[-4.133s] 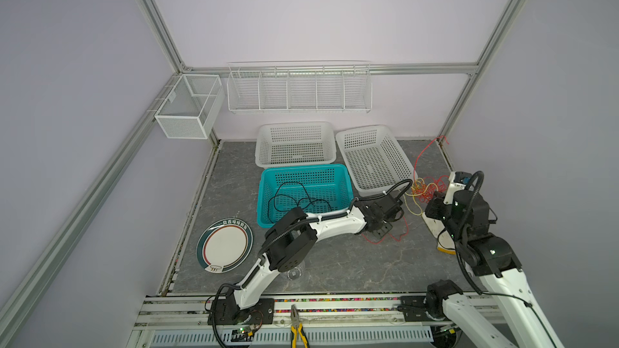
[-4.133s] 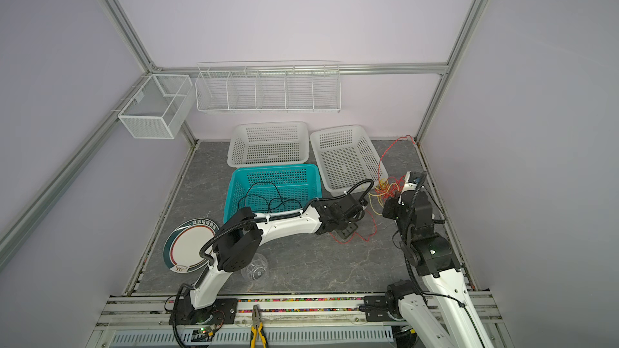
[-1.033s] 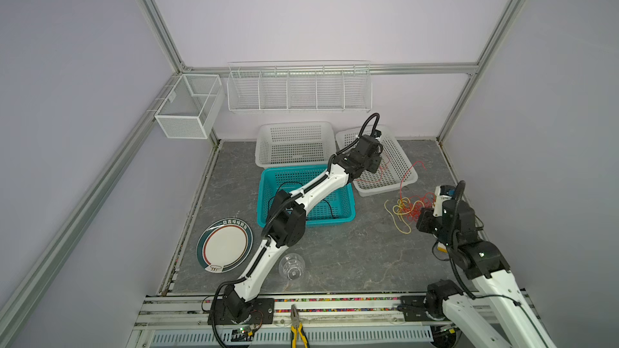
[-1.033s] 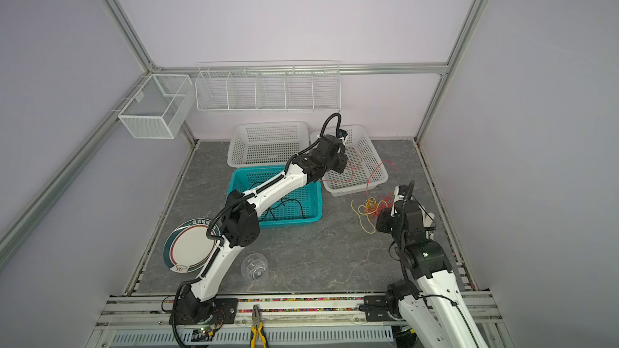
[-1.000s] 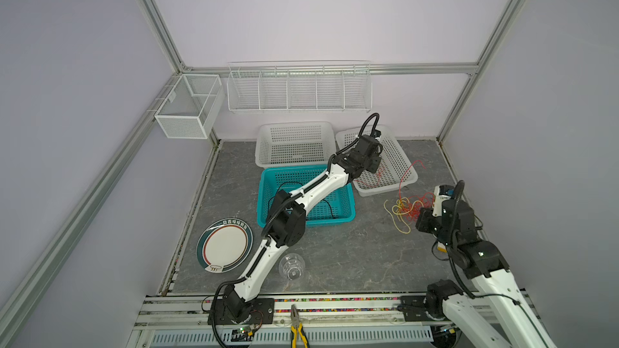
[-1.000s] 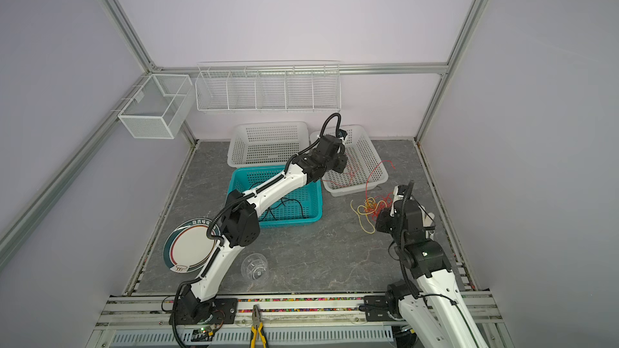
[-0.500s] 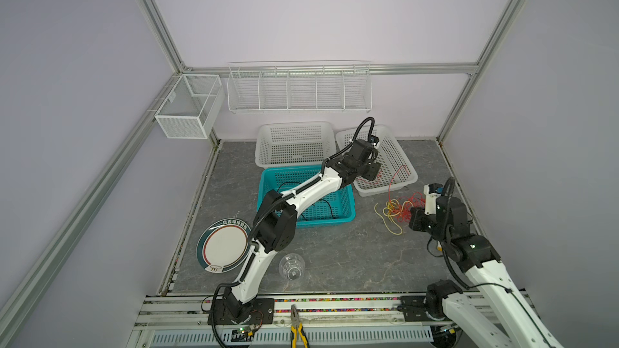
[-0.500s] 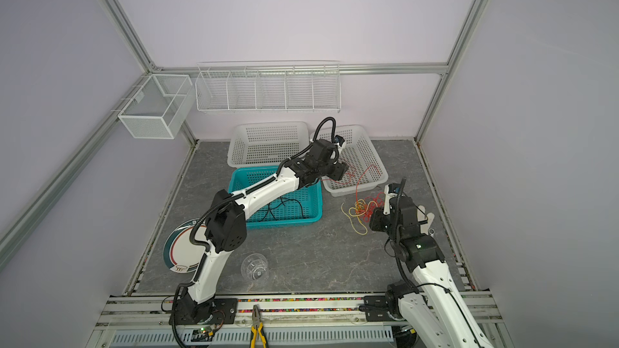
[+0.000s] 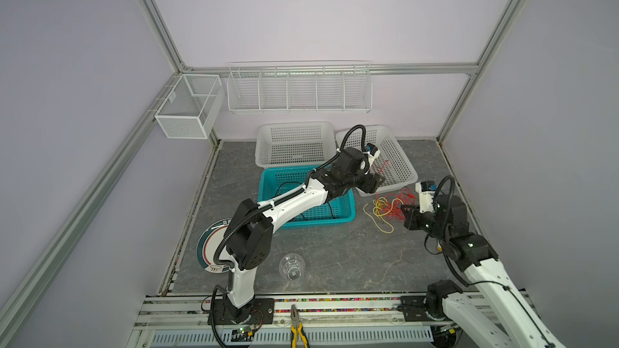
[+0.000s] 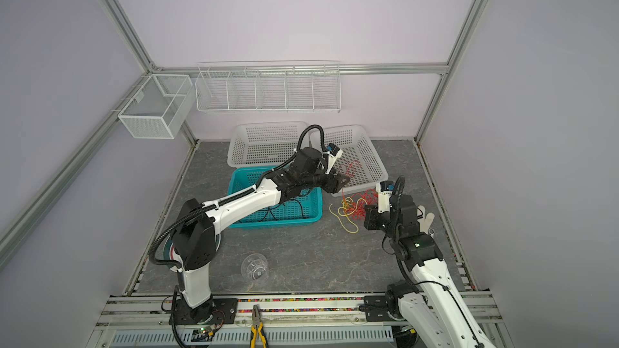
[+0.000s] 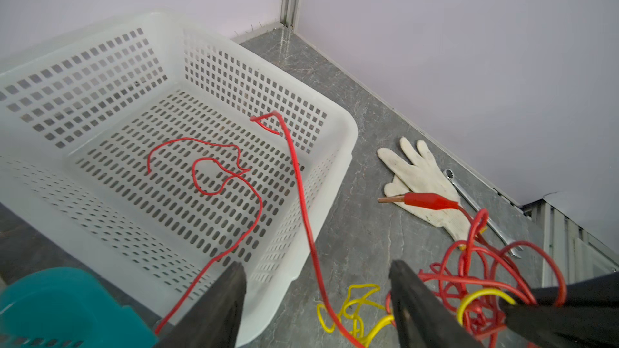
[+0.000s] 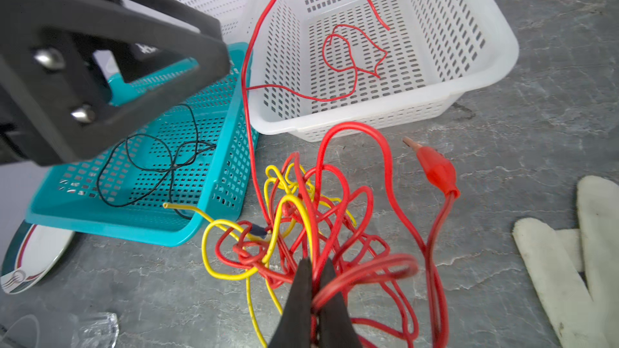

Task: Untangle the cables
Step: 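Pull the red wire upward with the left gripper while the right gripper holds the tangle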

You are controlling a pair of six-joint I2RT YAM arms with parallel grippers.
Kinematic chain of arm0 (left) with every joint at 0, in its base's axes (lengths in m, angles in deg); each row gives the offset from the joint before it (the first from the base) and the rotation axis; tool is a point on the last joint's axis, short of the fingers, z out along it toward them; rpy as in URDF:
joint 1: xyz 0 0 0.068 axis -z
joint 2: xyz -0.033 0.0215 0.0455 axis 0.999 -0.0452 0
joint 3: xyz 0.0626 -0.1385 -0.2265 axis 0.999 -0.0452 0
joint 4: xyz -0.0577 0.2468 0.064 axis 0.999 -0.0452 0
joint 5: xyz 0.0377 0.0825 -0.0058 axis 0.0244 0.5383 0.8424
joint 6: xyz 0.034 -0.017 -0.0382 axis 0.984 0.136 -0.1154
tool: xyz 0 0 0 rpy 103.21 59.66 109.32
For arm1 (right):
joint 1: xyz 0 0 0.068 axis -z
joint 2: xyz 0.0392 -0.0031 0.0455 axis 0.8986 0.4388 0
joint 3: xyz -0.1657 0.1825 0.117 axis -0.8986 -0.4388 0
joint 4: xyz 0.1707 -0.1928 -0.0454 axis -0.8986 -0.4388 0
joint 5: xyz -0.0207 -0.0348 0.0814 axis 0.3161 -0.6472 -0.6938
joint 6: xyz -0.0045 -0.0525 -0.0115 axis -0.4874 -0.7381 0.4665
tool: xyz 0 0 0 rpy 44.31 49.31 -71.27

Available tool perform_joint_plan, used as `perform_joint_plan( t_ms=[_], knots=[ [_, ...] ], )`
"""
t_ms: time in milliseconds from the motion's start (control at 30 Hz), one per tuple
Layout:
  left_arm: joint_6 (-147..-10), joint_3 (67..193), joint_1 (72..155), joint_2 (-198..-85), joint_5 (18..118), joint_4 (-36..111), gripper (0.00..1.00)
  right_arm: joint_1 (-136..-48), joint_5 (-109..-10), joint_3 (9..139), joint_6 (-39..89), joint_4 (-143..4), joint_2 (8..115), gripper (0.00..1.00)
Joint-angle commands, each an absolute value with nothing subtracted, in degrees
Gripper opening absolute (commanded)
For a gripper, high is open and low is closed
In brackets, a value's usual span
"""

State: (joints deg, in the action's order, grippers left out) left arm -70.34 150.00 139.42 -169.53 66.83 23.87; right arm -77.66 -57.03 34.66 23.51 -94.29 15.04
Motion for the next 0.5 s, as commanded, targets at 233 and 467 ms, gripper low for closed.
perform_joint_plan(
  t_ms=[233, 467],
  knots=[
    [-74.6, 145.9, 140.4, -168.3, 65.1, 27.1, 0.61, -79.3, -61.3, 33.9, 22.3, -89.9, 11.2, 0.06],
    [-75.0, 144.1, 141.2, -166.7, 66.3, 27.0, 0.00, -80.4, -59.4, 33.8, 22.8, -90.4, 12.6, 0.06]
  ],
)
